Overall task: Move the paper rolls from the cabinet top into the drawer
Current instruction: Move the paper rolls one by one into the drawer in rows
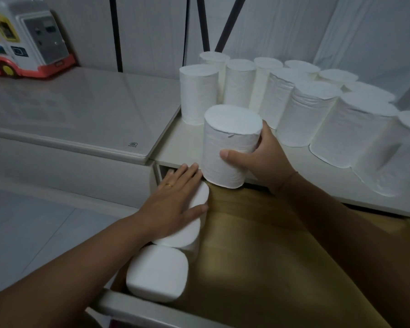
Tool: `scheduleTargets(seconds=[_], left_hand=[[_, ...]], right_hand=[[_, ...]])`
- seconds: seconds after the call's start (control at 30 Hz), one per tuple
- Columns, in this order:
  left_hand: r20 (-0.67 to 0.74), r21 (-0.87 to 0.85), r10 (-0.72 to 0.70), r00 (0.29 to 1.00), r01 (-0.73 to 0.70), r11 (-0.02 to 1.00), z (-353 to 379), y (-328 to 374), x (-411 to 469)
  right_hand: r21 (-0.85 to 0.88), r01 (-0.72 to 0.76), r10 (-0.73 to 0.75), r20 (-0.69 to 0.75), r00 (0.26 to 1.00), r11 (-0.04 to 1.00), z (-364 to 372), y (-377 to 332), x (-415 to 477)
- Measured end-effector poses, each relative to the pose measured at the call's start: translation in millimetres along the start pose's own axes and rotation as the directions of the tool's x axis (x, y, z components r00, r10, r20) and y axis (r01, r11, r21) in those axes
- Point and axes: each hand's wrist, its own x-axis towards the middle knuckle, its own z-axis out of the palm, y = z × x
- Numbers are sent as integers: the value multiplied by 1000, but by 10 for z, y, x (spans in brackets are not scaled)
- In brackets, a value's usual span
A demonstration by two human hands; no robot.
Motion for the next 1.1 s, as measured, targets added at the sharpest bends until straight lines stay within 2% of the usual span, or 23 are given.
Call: scheduleTargets(seconds=[0.3, 0.73, 0.97, 1.1], left_hand=[[87, 50, 32, 996, -37, 998, 81, 86, -135], [125, 46, 6, 992, -12, 999, 111, 105, -146], [111, 48, 14, 994, -20, 999, 111, 106, -145], [121, 45, 24, 992, -29, 999, 107, 114, -149]], right_hand=[[55, -40, 31, 166, 986, 998, -169, 26, -546], [-8, -207, 204, 221, 954, 978, -35, 919, -976], [9, -223, 218, 174, 960, 975, 39, 1031, -1004], [-112, -228, 242, 127, 962, 967, 73, 1098, -1016]])
